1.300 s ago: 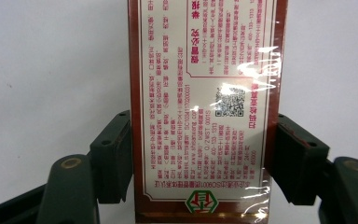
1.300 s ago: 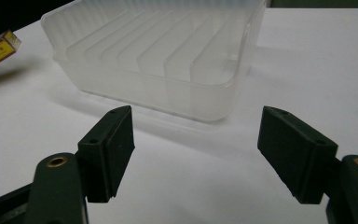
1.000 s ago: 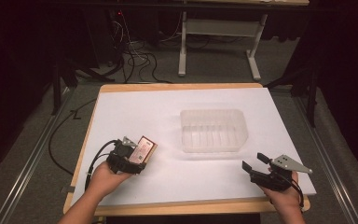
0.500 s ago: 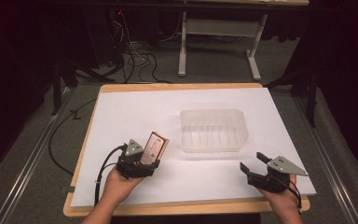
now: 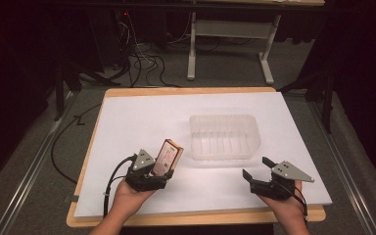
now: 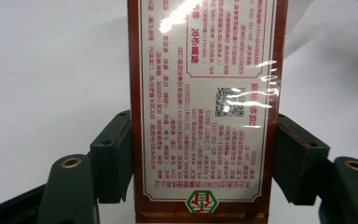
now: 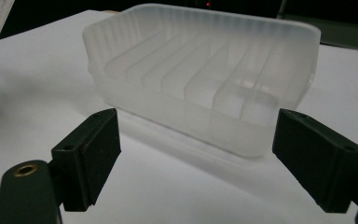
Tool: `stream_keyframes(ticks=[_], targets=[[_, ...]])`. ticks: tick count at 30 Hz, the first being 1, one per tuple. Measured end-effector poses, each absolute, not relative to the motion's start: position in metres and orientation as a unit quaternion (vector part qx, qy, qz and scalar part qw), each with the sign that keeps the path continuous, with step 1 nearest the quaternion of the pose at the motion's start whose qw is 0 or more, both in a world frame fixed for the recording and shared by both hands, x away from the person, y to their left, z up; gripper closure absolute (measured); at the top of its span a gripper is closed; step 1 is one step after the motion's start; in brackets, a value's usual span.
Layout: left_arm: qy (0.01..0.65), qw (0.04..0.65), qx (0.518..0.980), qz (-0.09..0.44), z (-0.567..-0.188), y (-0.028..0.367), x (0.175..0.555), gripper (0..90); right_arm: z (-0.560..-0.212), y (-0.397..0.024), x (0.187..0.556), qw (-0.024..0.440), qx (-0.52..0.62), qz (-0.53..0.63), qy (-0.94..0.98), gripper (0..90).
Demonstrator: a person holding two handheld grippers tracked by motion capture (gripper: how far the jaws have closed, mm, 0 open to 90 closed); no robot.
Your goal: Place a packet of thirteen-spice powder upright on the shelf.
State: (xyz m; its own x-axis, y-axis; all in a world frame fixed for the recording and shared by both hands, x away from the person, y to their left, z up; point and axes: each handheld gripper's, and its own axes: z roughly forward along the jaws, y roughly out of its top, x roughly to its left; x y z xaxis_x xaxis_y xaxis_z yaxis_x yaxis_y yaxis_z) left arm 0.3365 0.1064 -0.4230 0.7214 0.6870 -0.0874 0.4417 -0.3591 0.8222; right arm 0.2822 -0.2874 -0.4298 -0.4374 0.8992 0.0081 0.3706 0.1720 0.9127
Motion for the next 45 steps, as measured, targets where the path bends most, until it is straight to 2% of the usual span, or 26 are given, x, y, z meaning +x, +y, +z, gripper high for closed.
stream_keyframes(ticks=[12, 25, 45], targets=[[0.316, 0.454, 0.821, 0.141, -0.414, 0.066, 0.342, 32.5, -0.414, -0.27, 0.307, 0.28, 0.436, 0.472, 0.713, 15.5], [0.306, 0.458, 0.824, 0.137, -0.421, 0.057, 0.329, 32.5, -0.4, -0.239, 0.325, 0.263, 0.428, 0.496, 0.709, 14.6], [0.271, 0.447, 0.838, 0.156, -0.428, 0.021, 0.312, 32.5, -0.395, -0.216, 0.302, 0.213, 0.4, 0.542, 0.708, 13.6]])
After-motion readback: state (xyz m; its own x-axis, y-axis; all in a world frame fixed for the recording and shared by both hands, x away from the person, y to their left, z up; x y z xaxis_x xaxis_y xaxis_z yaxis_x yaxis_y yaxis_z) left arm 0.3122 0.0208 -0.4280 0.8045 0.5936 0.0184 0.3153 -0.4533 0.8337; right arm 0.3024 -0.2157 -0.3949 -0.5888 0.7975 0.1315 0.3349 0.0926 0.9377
